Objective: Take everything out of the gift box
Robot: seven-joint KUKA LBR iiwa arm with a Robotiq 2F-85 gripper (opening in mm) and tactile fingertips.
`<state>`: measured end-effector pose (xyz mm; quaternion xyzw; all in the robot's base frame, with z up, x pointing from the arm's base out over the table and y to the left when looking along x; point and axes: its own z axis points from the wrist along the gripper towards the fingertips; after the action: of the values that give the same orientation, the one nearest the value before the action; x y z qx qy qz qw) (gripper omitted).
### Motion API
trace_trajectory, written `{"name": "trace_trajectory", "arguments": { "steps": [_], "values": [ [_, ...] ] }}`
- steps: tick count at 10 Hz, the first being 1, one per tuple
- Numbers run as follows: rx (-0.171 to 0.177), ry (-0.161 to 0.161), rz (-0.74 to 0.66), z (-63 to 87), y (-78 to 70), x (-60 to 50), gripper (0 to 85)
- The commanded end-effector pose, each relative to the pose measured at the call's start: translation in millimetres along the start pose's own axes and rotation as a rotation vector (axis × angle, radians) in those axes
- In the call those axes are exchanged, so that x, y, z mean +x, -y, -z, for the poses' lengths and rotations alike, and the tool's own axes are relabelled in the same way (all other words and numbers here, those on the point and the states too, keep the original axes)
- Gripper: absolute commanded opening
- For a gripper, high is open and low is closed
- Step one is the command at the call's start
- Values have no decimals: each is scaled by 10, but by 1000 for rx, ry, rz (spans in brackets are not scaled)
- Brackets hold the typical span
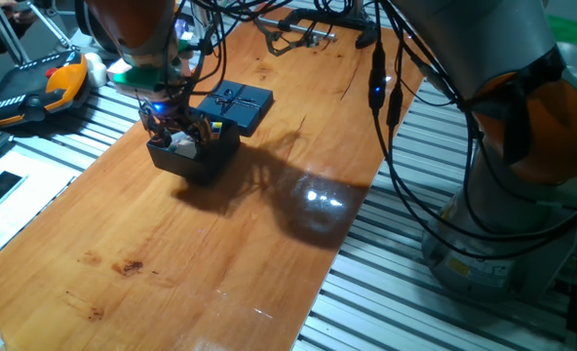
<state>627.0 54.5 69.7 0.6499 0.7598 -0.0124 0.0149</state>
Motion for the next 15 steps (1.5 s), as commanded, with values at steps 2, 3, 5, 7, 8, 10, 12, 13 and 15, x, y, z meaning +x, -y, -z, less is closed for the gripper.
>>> {"name": "trace_trajectory", "arguments": {
  "steps": [2,3,5,7,8,10,12,13,15],
  "values": [
    [-2,0,-1,-21,1,5,790],
    [-2,-1,-3,-26,3,3,793],
    [-1,-4,-3,-48,0,3,800],
    [-6,-7,-3,-90,-4,19,803],
    [-7,-8,-3,-111,-7,26,803],
    [-9,-5,6,-132,-11,23,803],
    [-12,-4,6,-154,-13,21,803],
    [-11,-3,8,-165,-13,19,803],
    [-18,-5,8,-183,-12,17,790]
  ]
}}
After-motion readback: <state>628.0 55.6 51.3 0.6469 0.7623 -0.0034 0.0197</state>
